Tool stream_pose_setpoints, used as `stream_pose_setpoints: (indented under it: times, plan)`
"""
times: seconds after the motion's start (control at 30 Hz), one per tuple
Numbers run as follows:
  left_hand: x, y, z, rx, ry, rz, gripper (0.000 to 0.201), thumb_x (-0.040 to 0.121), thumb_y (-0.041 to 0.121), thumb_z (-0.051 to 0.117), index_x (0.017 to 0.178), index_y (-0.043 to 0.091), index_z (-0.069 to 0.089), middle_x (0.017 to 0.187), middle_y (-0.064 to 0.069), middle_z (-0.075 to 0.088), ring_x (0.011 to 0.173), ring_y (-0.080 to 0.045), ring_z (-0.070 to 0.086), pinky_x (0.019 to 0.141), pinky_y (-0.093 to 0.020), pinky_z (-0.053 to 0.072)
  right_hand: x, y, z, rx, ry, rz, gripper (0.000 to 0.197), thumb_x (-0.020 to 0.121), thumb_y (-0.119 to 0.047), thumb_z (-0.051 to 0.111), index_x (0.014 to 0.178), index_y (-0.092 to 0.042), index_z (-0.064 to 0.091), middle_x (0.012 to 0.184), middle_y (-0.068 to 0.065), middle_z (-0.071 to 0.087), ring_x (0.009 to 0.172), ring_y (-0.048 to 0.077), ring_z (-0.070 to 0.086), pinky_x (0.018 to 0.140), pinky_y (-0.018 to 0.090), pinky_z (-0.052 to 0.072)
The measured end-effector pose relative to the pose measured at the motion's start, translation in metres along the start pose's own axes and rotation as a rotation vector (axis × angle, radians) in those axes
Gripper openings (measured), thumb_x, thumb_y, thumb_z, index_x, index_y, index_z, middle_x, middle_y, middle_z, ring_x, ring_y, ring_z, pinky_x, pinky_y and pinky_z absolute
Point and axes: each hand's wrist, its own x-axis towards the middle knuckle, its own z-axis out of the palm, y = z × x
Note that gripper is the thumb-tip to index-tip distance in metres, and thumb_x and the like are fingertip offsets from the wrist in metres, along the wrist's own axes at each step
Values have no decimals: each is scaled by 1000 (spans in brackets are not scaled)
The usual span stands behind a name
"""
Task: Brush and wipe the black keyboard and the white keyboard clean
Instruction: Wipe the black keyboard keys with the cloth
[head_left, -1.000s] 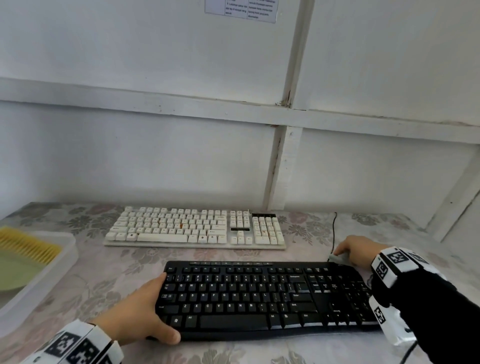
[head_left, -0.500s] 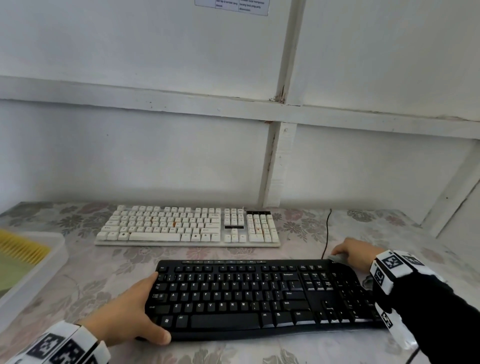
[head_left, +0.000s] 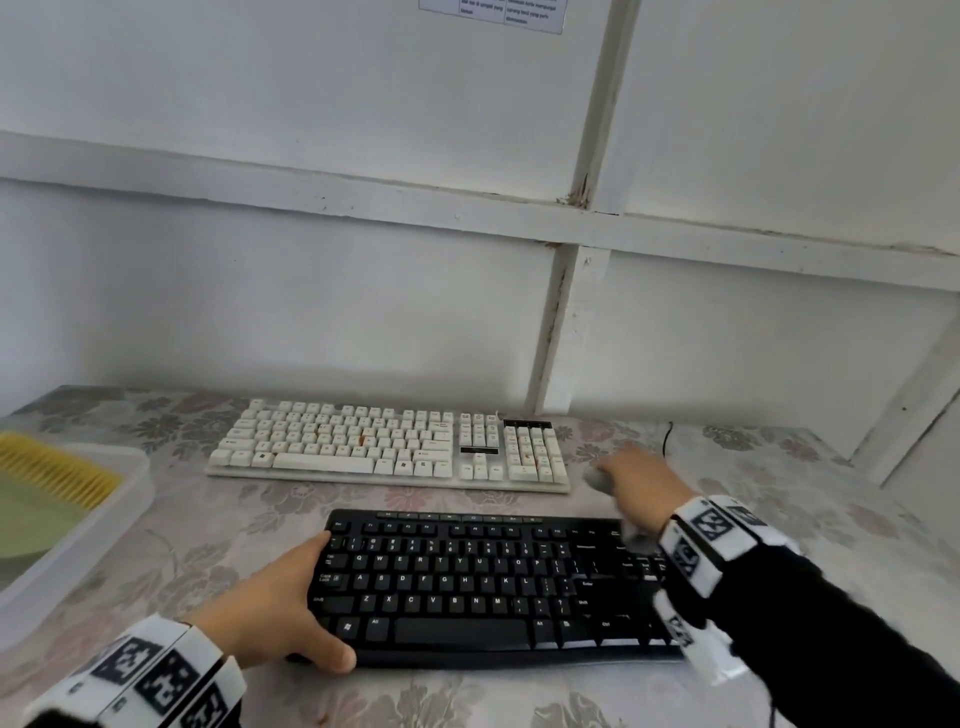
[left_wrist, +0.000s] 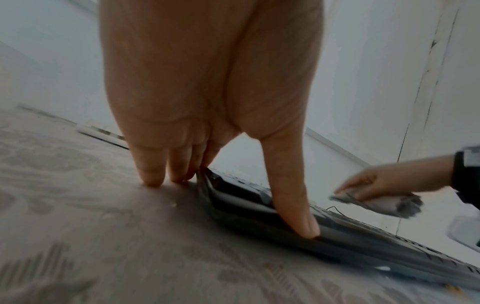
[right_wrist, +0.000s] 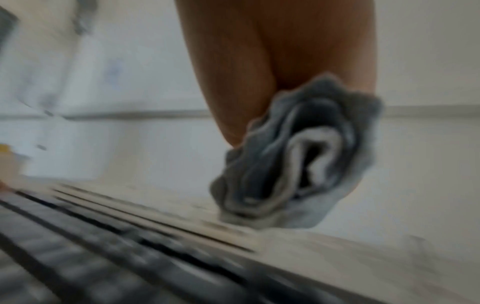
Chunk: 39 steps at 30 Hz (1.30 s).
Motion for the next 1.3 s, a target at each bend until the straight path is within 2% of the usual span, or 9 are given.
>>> stream_pose_setpoints:
  times: [0.03, 0.13, 0.3, 0.47, 0.6, 0.73, 0.87, 1.2, 1.3]
  plan:
    - [-1, 0, 0, -8, -5, -8, 78, 53, 11, 88, 98, 47, 35, 113, 17, 55, 105, 0, 51, 90, -19, 42, -4, -30, 1, 103, -10, -86, 30, 97, -29, 46, 117, -9, 57, 136, 16, 42, 58, 13, 57, 50, 17, 50]
    - [-4, -1, -1, -11, -2, -29, 94, 39, 24, 92, 108, 50, 33, 116, 17, 57, 108, -2, 54, 102, -30, 42, -14, -114, 13, 138, -53, -381, 28, 96, -32, 47, 110, -13, 62, 133, 12, 44, 103, 28, 60, 97, 36, 48]
    - [-3, 0, -2, 45, -5, -39, 128, 32, 34, 86, 140, 34, 18, 123, 17, 50, 117, -9, 49, 104, -33, 40, -26, -203, 37, -218, -133, -642, 27, 96, -8, 42, 116, -8, 59, 125, 15, 44, 114, 38, 43, 95, 43, 38]
    - [-3, 4, -4, 50, -5, -53, 127, 38, 31, 85, 144, 28, 15, 118, 20, 49, 116, -9, 48, 101, -29, 42, -32, -213, 41, -412, -163, -648, 31, 96, -4, 36, 118, -5, 58, 126, 16, 49, 116, 34, 43, 101, 46, 33]
    - [-3, 0, -3, -6, 2, -73, 117, 53, 17, 89, 144, 28, 16, 111, 22, 50, 109, -5, 50, 95, -22, 40, -30, -186, 39, -342, -173, -607, 18, 91, 2, 38, 83, -9, 50, 103, 11, 40, 95, 29, 43, 97, 42, 36]
    - [-2, -4, -2, -20, 4, -73, 123, 45, 23, 89, 144, 29, 16, 114, 19, 53, 108, -4, 52, 98, -24, 41, -27, -154, 38, -308, -138, -550, 40, 88, 5, 40, 58, -18, 27, 105, 11, 43, 94, 26, 47, 96, 43, 42]
    - [-2, -5, 0, -41, 15, -66, 126, 40, 25, 88, 144, 31, 18, 113, 18, 56, 106, -2, 54, 96, -23, 42, -22, -121, 38, -268, -136, -413, 25, 87, 6, 46, 68, -11, 46, 119, 14, 46, 112, 34, 47, 99, 45, 42]
    - [-5, 1, 0, 4, 26, -58, 100, 55, 19, 88, 125, 42, 20, 106, 23, 53, 98, 4, 51, 83, -16, 40, -11, -31, 24, -358, -138, -120, 30, 95, -7, 42, 67, -17, 38, 101, 7, 42, 86, 19, 45, 94, 33, 42]
    - [-6, 3, 1, 23, 28, -67, 101, 58, 18, 87, 131, 39, 20, 104, 24, 52, 94, 6, 50, 75, -11, 38, -2, -33, 14, -413, -181, -70, 26, 100, -16, 37, 105, -5, 60, 111, 10, 59, 82, 20, 46, 78, 25, 41]
